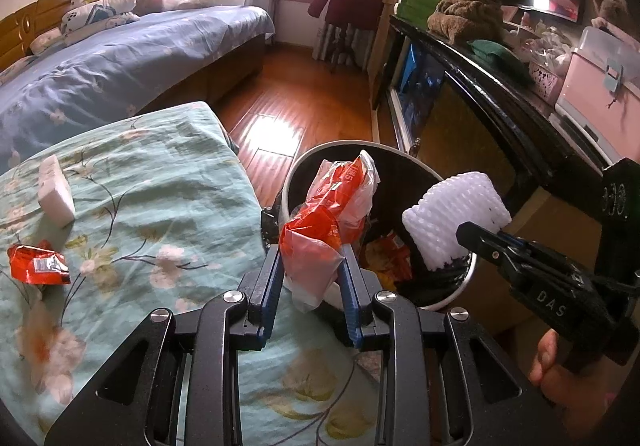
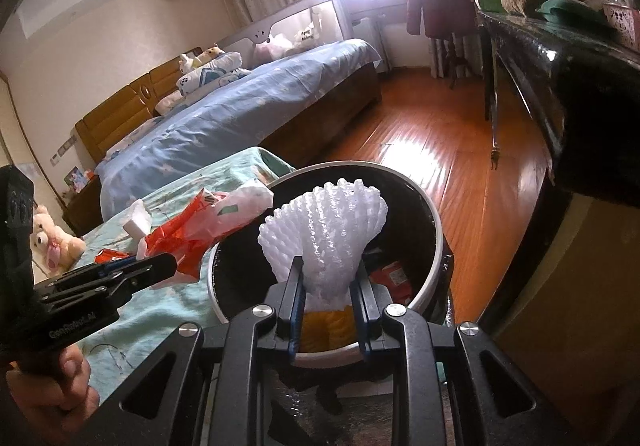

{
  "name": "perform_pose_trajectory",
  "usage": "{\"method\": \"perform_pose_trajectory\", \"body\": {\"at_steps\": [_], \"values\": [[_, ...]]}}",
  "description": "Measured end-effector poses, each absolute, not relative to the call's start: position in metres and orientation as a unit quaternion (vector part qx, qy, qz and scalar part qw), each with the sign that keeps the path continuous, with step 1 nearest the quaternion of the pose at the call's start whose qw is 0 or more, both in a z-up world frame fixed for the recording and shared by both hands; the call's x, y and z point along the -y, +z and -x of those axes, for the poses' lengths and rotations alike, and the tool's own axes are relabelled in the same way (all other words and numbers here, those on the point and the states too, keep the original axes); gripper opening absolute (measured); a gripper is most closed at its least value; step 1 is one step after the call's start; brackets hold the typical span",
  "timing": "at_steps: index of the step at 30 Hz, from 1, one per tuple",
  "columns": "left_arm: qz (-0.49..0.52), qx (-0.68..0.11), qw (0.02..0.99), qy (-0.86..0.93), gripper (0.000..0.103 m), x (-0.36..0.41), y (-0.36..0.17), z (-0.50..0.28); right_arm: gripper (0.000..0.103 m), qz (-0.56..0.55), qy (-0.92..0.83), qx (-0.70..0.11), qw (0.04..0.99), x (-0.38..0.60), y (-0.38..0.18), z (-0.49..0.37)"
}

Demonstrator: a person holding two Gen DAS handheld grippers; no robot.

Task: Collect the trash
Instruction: 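Carry the white foam net and red plastic bag over the bin with both grippers, then open both grippers to drop the foam net and red bag into the bin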

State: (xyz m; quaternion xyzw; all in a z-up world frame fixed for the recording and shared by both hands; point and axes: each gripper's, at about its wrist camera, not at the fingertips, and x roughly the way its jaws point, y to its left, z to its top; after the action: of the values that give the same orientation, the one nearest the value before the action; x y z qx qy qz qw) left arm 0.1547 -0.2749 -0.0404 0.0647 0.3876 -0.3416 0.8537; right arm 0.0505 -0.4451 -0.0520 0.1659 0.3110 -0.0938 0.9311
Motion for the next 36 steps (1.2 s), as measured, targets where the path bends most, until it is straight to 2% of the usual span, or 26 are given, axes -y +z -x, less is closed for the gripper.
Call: {"method": "perform_pose_trajectory", "body": {"at_steps": [14,18,26,28,29,30,32,36], "values": [[-0.073,-0.392,0.851,-0.341,0.026,0.287,-0.041,-0.160,0.022,-0.159,-0.103,-0.319,0.928,0.451,-0.058,-0.060],[-0.077,-0.397,0.848,-0.342,0.027,0.292,-0.043,-0.163,0.025,-0.156,-0.105,-0.324,0.927,0.451,-0.059,-0.064],[-0.072,-0.403,0.846,-0.342,0.032,0.298,-0.045,-0.169,0.027,-0.164,-0.108,-0.336,0.921,0.457,-0.065,-0.073],[-0.071,-0.404,0.845,-0.344,0.037,0.298,-0.045,-0.169,0.031,-0.169,-0.108,-0.338,0.919,0.459,-0.067,-0.074],[-0.070,-0.404,0.845,-0.344,0.041,0.297,-0.045,-0.169,0.040,-0.173,-0.107,-0.340,0.918,0.460,-0.068,-0.074],[-0.068,-0.402,0.847,-0.342,0.049,0.296,-0.045,-0.169,0.054,-0.178,-0.105,-0.341,0.917,0.462,-0.069,-0.074],[-0.064,-0.398,0.850,-0.340,0.053,0.292,-0.044,-0.167,0.067,-0.189,-0.102,-0.340,0.915,0.464,-0.071,-0.073],[-0.055,-0.398,0.851,-0.338,0.056,0.281,-0.044,-0.165,0.068,-0.197,-0.099,-0.338,0.915,0.464,-0.073,-0.070]]}}
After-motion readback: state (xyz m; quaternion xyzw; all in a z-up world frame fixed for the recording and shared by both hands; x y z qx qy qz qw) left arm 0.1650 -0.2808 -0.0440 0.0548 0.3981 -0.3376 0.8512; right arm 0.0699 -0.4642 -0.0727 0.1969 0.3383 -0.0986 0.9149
